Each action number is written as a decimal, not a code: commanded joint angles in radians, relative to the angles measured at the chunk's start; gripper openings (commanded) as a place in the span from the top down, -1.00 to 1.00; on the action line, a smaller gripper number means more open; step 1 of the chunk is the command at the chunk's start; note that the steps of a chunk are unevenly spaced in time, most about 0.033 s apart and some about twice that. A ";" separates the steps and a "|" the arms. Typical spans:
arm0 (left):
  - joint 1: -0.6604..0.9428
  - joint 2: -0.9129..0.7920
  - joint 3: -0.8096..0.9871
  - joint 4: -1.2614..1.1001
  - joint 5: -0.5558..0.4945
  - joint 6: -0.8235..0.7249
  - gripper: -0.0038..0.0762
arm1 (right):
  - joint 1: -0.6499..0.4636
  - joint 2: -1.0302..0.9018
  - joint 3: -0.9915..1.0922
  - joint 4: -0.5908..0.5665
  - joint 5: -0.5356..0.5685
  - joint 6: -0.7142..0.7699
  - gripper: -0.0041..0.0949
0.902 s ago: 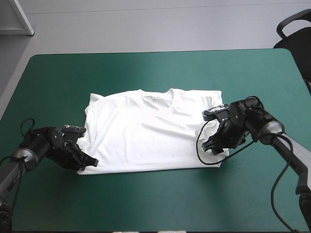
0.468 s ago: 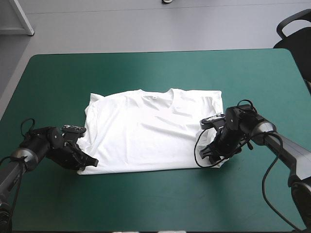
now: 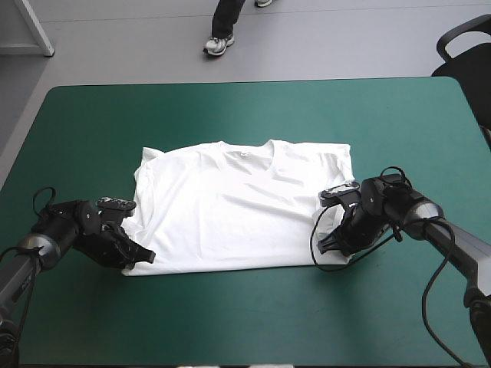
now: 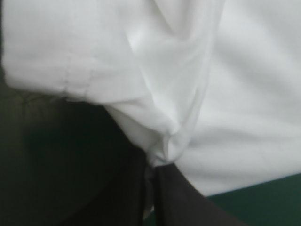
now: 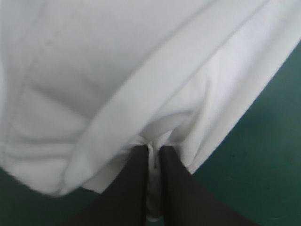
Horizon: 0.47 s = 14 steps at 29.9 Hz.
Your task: Fold the cloth
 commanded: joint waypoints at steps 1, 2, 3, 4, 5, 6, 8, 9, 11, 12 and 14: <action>-0.008 0.009 0.012 -0.039 -0.046 0.001 0.86 | 0.001 -0.020 0.014 -0.012 0.004 0.013 0.95; -0.008 0.000 0.012 -0.036 -0.042 0.001 0.86 | 0.001 -0.030 0.014 -0.026 0.009 0.023 0.95; -0.008 -0.012 0.012 -0.034 -0.041 0.001 0.86 | 0.001 -0.038 0.014 -0.037 0.017 0.029 0.95; -0.008 -0.021 0.012 -0.034 -0.039 0.001 0.86 | 0.001 -0.047 0.014 -0.041 0.025 0.031 0.95; -0.008 -0.035 0.012 -0.034 -0.037 0.001 0.86 | 0.001 -0.058 0.014 -0.050 0.037 0.038 0.95; -0.008 -0.050 0.012 -0.034 -0.032 -0.001 0.86 | 0.001 -0.067 0.014 -0.058 0.045 0.048 0.95; -0.008 -0.081 0.012 -0.032 -0.019 -0.003 0.86 | 0.001 -0.086 0.014 -0.075 0.063 0.058 0.95; -0.008 -0.099 0.012 -0.025 -0.007 -0.007 0.86 | 0.001 -0.092 0.014 -0.085 0.071 0.068 0.95; -0.008 -0.137 0.012 -0.004 0.017 -0.016 0.86 | 0.001 -0.112 0.014 -0.109 0.089 0.083 0.95; -0.008 -0.156 0.012 0.010 0.022 -0.031 0.86 | 0.001 -0.121 0.014 -0.116 0.092 0.088 0.95; -0.008 -0.188 0.012 0.019 0.029 -0.043 0.86 | 0.001 -0.135 0.014 -0.118 0.093 0.088 0.95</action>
